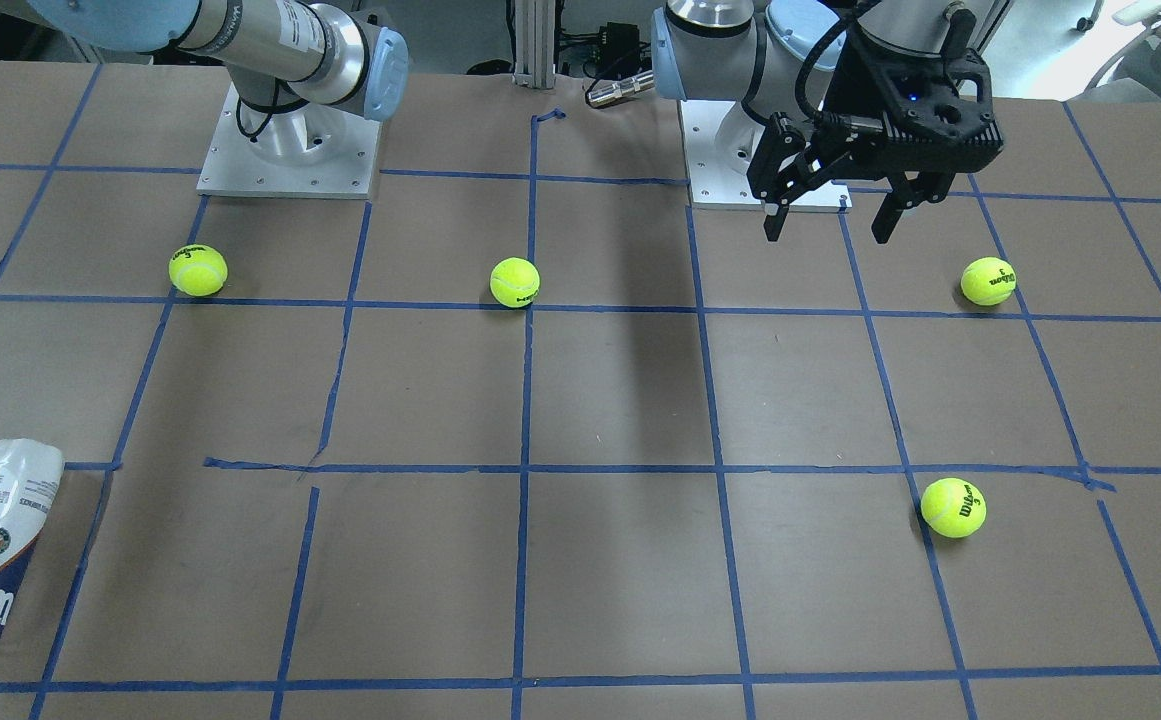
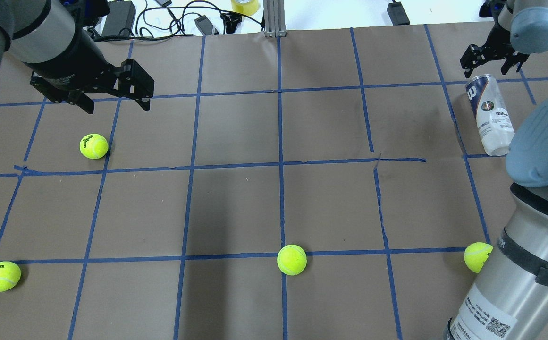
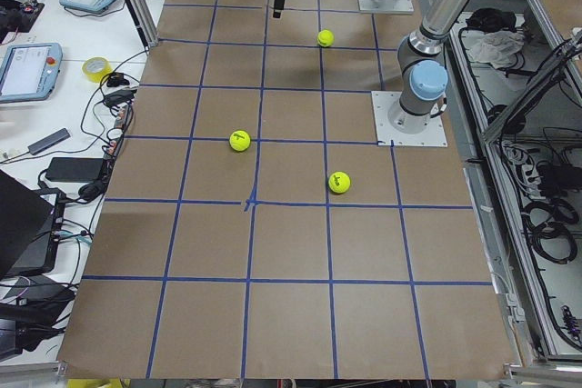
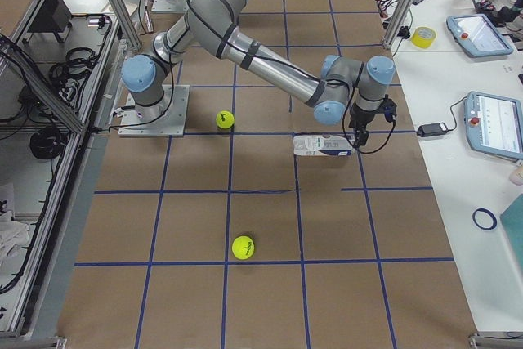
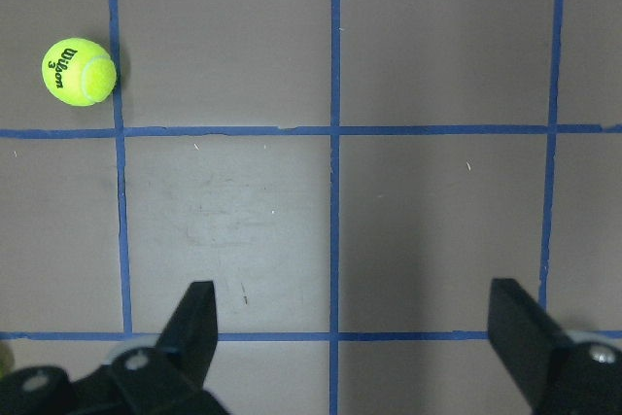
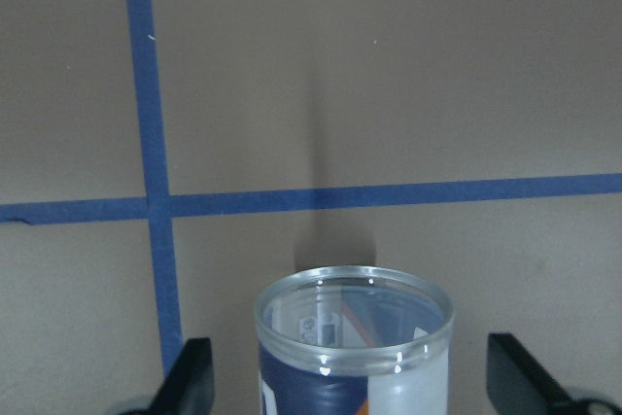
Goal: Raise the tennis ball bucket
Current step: 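Lower the right gripper over the can top and close on it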
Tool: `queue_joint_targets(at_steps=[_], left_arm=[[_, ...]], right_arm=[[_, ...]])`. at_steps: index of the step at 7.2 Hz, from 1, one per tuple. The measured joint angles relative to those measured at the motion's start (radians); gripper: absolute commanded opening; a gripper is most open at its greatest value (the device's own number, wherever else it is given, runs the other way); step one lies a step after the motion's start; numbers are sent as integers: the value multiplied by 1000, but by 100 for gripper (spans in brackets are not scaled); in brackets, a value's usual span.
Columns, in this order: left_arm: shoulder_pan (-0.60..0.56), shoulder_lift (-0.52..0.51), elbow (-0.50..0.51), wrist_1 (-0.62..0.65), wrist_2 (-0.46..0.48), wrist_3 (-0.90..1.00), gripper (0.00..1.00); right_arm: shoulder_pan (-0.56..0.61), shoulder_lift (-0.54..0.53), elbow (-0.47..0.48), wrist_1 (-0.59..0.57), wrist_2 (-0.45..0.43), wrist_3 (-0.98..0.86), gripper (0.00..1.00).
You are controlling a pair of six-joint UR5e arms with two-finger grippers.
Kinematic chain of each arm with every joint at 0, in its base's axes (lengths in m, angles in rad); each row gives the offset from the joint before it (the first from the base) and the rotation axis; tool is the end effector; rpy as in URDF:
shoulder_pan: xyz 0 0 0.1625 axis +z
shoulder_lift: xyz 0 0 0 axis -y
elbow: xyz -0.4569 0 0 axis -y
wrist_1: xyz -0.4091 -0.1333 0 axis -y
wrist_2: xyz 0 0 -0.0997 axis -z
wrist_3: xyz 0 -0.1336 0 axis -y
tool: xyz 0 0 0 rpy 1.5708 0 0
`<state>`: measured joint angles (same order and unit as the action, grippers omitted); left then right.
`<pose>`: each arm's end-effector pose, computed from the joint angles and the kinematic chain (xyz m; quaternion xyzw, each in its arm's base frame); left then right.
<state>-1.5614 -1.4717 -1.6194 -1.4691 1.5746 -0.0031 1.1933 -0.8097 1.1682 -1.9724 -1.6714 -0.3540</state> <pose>-0.1283 -0.4834 0.5209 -0.0064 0.9971 -0.0760 0.0021 -0.1847 -0.7912 0.2213 -0.0128 -0.9984 0.0021 0.0546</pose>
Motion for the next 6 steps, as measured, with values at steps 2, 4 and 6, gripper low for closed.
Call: queue_joint_targets(at_steps=[2, 4, 6], left_arm=[[0, 0, 0, 0, 1, 0, 100], [0, 0, -1, 1, 0, 0, 100], [0, -1, 0, 0, 0, 0, 100]], right_arm=[[-8, 20, 1, -7, 7, -6, 85], [-9, 32, 5, -26, 2, -17, 84], [-9, 41, 8, -34, 1, -29, 83]])
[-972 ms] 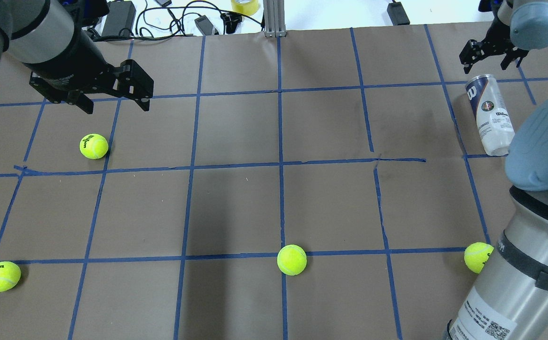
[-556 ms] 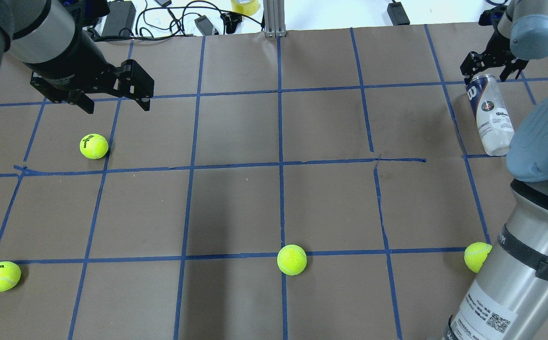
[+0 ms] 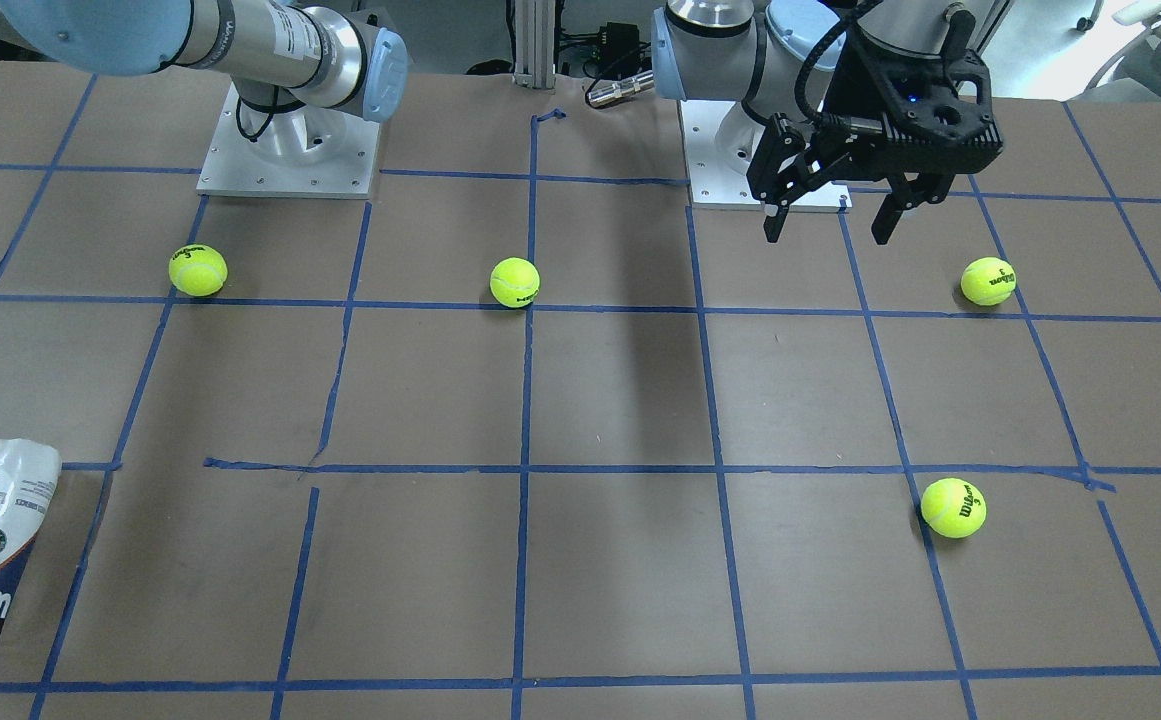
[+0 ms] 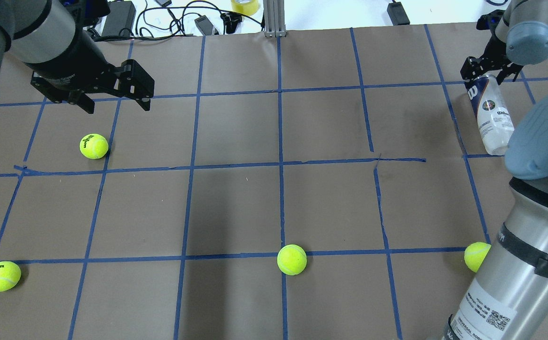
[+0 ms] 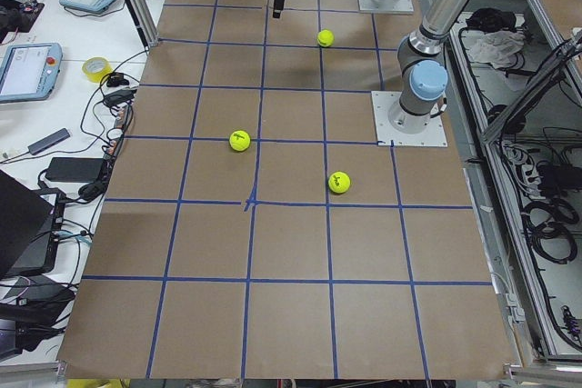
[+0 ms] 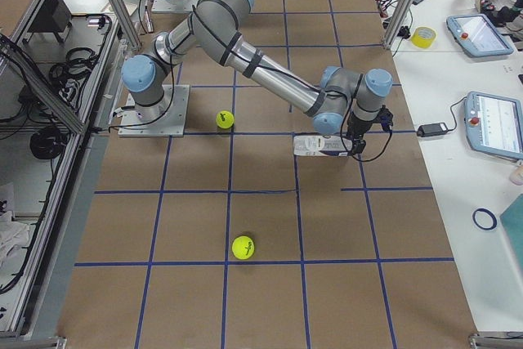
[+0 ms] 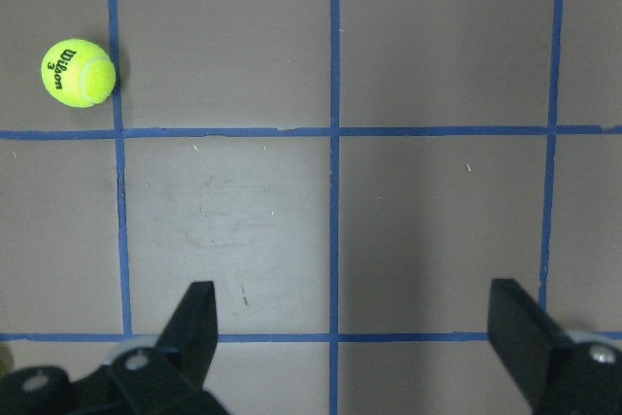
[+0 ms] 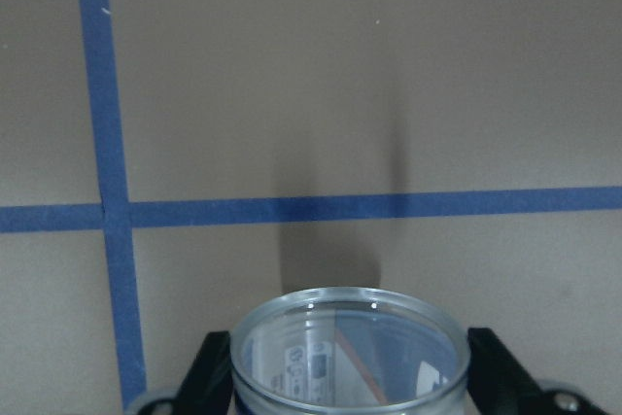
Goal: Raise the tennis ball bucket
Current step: 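Lift the can off the table with the right gripper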
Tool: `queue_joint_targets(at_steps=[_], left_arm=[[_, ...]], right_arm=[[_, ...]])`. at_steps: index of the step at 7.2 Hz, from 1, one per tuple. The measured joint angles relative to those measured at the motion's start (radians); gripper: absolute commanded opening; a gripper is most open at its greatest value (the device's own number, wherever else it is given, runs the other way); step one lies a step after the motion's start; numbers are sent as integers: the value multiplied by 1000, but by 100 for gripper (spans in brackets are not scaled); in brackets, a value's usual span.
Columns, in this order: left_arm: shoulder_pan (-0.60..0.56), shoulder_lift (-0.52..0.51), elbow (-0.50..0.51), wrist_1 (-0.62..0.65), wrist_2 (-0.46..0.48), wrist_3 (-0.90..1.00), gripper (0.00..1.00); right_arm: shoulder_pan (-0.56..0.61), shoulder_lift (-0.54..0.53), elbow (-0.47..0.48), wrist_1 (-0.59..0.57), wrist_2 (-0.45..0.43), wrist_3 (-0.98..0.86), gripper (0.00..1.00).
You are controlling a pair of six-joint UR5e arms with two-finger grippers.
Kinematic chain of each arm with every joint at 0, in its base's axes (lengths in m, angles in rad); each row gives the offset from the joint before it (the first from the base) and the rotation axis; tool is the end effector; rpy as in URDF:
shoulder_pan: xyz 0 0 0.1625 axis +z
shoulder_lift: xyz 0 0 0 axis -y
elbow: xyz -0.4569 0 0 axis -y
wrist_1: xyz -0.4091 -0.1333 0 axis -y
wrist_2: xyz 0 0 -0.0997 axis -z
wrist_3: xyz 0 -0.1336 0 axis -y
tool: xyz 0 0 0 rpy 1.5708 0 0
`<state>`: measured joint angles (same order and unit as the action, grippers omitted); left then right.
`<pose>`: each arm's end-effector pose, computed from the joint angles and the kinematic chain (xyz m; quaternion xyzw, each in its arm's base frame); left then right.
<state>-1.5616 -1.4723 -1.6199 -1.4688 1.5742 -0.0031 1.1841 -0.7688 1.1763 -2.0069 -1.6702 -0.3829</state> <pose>-0.1284 -0.4836 0.5203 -0.0063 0.9971 -0.0756 0.0019 -0.1933 -0.7931 0.1880 -0.0026 -0.9987 -0.0054 0.0514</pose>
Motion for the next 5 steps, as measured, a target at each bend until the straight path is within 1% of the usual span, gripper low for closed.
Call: queue_joint_targets(at_steps=[1, 2, 3, 4, 5], left_arm=[[0, 1, 0, 0, 0, 0, 100], [0, 1, 0, 1, 0, 0, 100], [0, 1, 0, 1, 0, 0, 100], [0, 1, 0, 0, 0, 0, 100], [0, 1, 0, 0, 0, 0, 100]], right_arm=[[0, 2, 5, 0, 1, -1, 83], [0, 1, 11, -2, 3, -2, 88], [0, 1, 16, -1, 4, -2, 97], [0, 0, 18, -2, 6, -2, 100], [-1, -2, 19, 1, 6, -2, 100]])
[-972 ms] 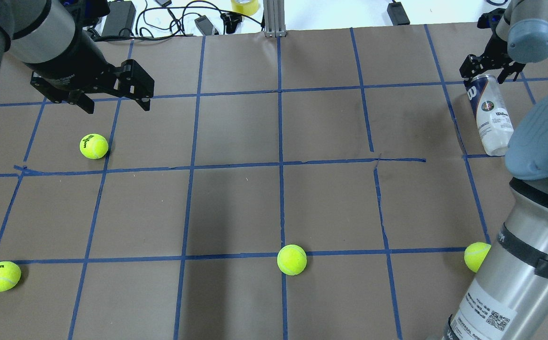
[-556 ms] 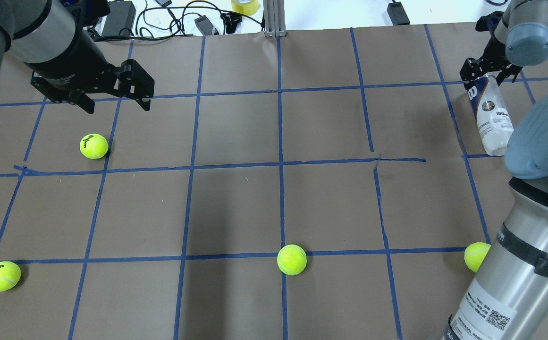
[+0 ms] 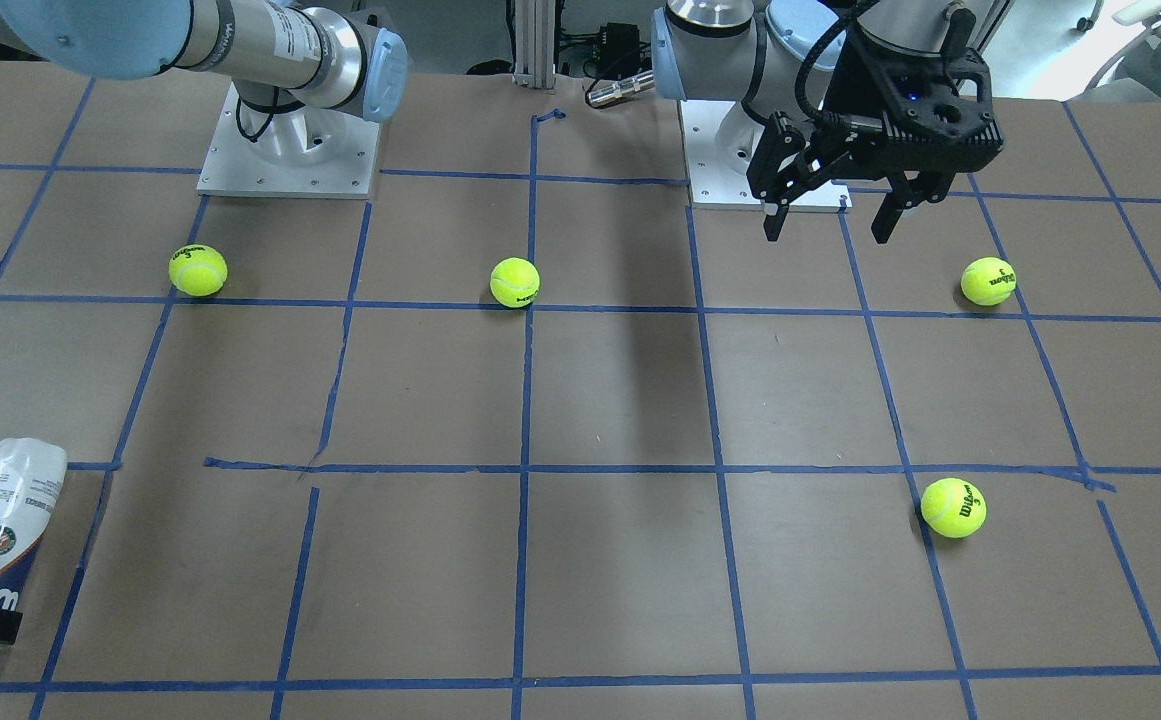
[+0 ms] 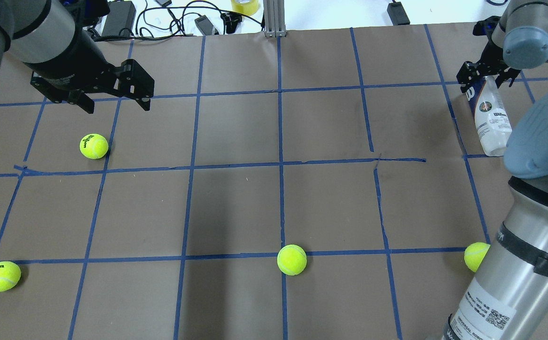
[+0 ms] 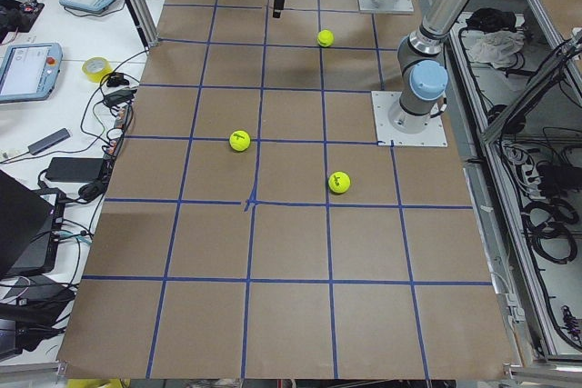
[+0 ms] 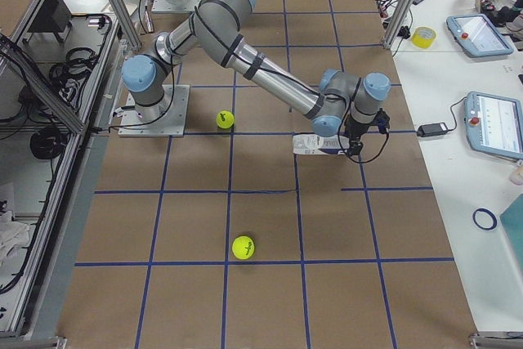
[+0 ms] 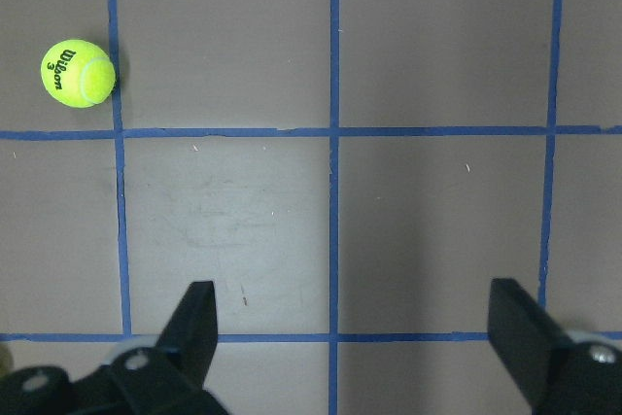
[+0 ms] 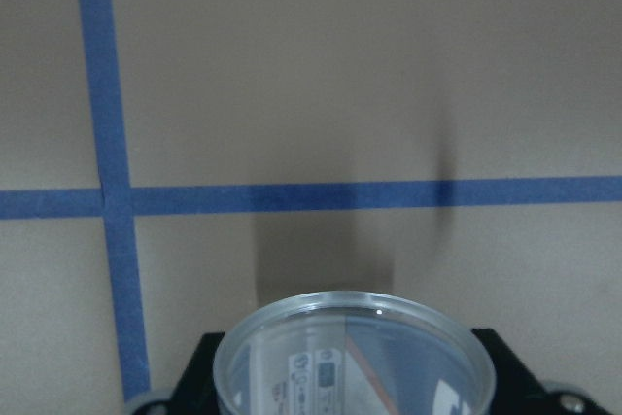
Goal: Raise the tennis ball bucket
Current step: 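Lift the can off the table with the right gripper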
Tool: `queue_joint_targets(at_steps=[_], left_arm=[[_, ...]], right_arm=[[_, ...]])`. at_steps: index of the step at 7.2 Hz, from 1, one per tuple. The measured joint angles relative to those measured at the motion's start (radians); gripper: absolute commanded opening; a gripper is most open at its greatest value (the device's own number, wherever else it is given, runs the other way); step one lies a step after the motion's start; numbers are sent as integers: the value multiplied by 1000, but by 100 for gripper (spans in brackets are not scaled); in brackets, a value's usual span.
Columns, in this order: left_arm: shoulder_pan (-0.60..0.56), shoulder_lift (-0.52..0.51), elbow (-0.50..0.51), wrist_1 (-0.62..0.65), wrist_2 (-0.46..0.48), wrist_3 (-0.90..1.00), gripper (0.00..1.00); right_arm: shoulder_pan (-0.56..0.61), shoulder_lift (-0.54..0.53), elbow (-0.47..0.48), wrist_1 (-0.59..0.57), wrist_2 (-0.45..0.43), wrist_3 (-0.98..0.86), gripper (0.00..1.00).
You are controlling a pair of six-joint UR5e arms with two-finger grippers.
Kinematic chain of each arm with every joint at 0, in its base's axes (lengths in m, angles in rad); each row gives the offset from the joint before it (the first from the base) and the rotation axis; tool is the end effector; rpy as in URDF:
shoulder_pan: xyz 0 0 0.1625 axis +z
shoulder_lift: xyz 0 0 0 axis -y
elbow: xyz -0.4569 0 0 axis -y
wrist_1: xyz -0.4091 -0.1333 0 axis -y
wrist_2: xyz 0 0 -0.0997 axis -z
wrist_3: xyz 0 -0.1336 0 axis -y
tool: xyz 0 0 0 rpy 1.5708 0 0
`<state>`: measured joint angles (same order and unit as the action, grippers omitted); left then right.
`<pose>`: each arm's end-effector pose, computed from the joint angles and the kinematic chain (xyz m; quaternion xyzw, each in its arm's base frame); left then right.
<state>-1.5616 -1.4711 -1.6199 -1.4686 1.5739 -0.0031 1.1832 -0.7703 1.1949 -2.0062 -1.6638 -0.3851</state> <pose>-0.1284 -0.4832 0.5210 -0.0062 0.9971 -0.0763 0.0018 -0.1911 -0.7880 0.1802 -0.0015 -0.9989 -0.0125 0.0451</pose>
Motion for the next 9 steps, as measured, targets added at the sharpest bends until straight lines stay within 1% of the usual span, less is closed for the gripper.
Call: queue_joint_targets(at_steps=[3, 4, 7, 9], left_arm=[[0, 0, 0, 1, 0, 0, 100], [0, 0, 0, 1, 0, 0, 100], [-1, 3, 0, -1, 0, 0, 100], [-2, 4, 0, -1, 1, 0, 100]], right_arm=[[-5, -5, 1, 9, 0, 0, 99], [-5, -6, 1, 11, -3, 1, 76], [-9, -8, 5, 29, 12, -32, 78], [-18, -14, 8, 25, 108, -55, 78]])
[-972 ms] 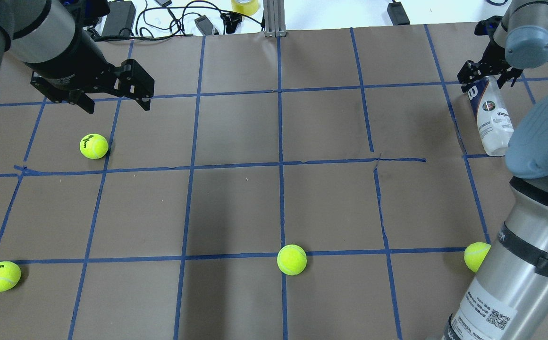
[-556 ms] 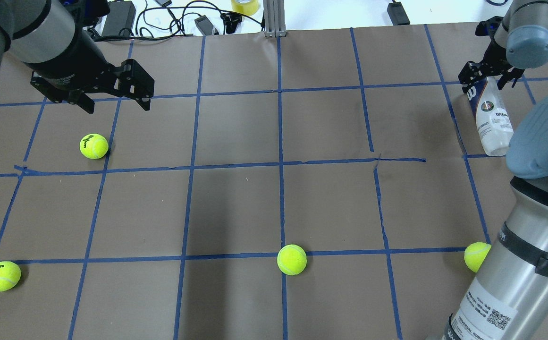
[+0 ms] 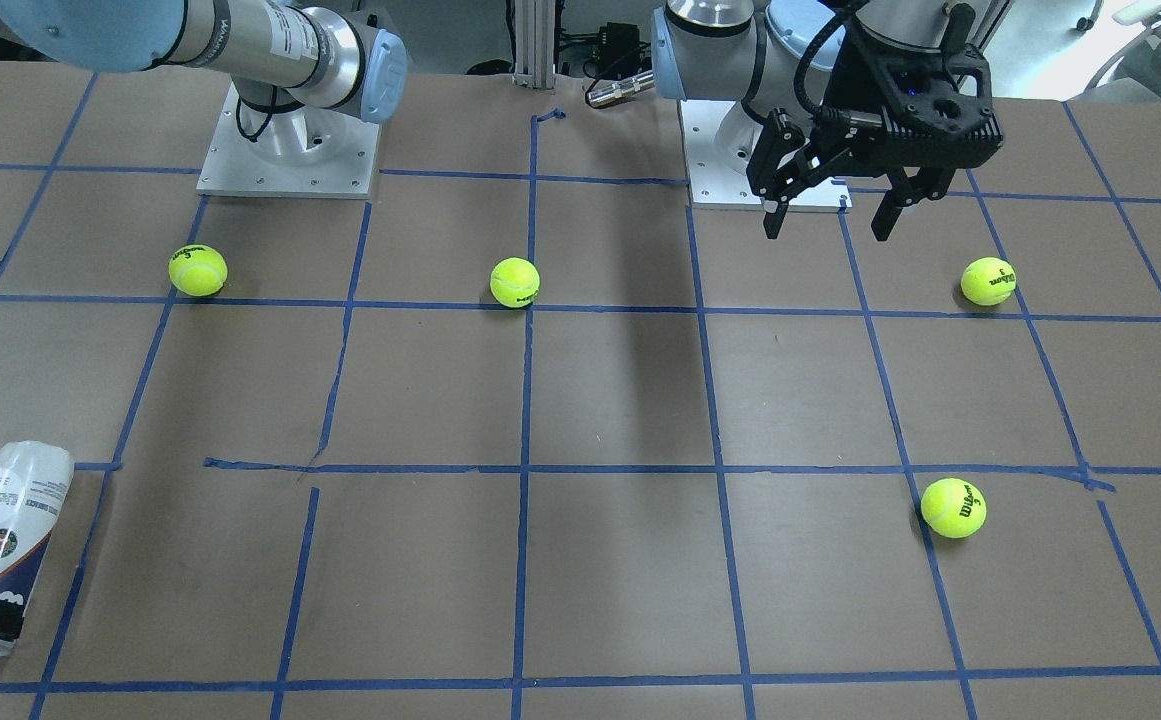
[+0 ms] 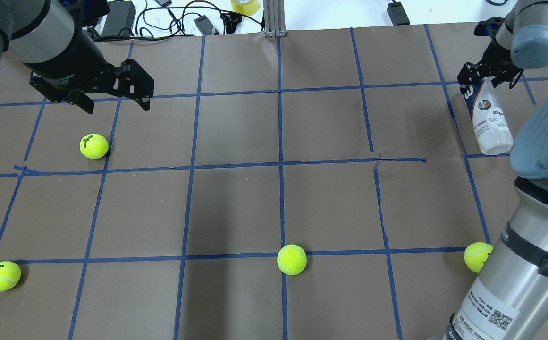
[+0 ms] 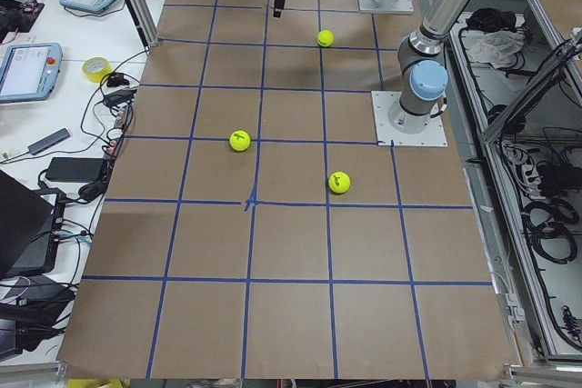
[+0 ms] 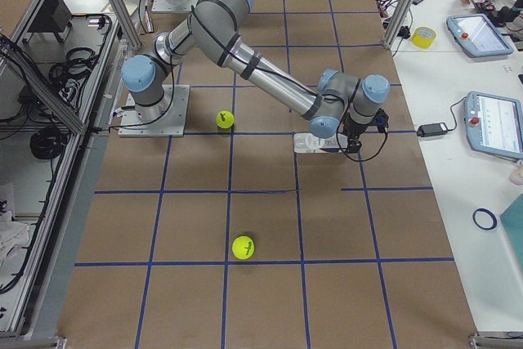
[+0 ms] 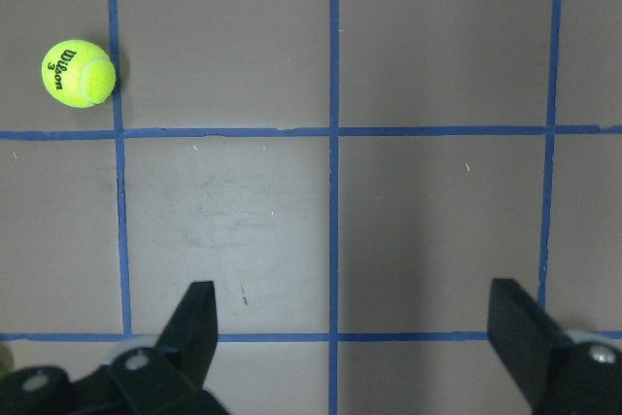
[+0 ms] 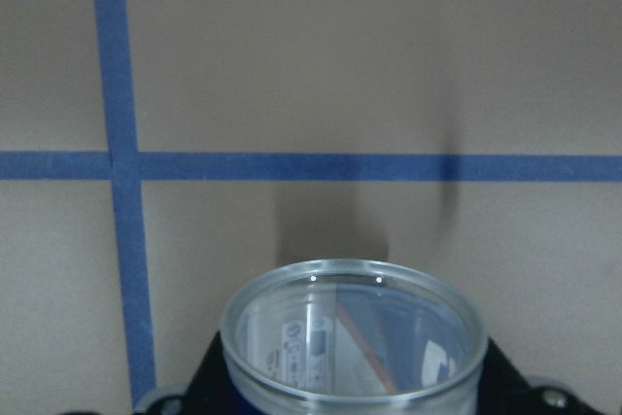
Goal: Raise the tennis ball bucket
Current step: 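Lift the can off the table with the right gripper, then carry the can toward the table center, tilting it sideways, right gripper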
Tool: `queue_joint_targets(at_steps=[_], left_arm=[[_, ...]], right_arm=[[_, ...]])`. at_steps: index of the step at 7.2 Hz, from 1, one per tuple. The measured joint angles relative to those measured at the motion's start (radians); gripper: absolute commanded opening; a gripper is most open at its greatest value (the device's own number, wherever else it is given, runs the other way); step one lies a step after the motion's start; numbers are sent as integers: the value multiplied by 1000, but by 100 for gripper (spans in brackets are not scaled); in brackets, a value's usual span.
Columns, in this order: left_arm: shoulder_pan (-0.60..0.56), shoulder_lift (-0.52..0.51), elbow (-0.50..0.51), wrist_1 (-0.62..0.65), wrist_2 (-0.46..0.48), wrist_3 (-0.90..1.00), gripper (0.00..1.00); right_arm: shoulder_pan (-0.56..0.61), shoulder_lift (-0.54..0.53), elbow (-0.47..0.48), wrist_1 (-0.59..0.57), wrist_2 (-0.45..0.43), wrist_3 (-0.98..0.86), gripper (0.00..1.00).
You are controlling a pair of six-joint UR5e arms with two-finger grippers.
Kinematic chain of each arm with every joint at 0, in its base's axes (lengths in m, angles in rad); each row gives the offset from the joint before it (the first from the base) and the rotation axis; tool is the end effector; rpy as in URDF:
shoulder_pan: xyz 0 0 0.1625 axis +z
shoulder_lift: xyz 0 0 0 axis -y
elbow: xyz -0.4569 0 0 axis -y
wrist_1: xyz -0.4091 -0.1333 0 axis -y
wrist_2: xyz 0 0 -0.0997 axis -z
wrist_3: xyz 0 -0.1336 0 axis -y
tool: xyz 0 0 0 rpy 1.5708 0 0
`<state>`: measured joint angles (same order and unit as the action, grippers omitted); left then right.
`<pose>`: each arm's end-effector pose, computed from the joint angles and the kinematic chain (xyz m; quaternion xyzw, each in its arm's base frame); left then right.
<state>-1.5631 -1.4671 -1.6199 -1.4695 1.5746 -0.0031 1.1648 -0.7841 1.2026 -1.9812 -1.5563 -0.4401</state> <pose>-0.1291 -0.4814 0.5228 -0.0055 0.9969 -0.0779 0.0021 -0.1901 -0.7846 0.1845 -0.0170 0.9998 0.0007 0.0083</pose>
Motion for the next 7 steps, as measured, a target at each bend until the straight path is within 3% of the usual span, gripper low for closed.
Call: queue_joint_targets(at_steps=[2, 3, 4, 7], left_arm=[[0, 0, 0, 0, -1, 0, 100], [-1, 0, 0, -1, 0, 0, 100], [-1, -1, -1, -2, 1, 0, 100], [-2, -1, -1, -2, 1, 0, 100]], right_arm=[[0, -33, -5, 5, 39, -14, 78], [10, -56, -5, 12, 42, -33, 63], [32, -85, -3, 32, 40, -69, 55], [149, -184, 16, 165, 44, -185, 56]])
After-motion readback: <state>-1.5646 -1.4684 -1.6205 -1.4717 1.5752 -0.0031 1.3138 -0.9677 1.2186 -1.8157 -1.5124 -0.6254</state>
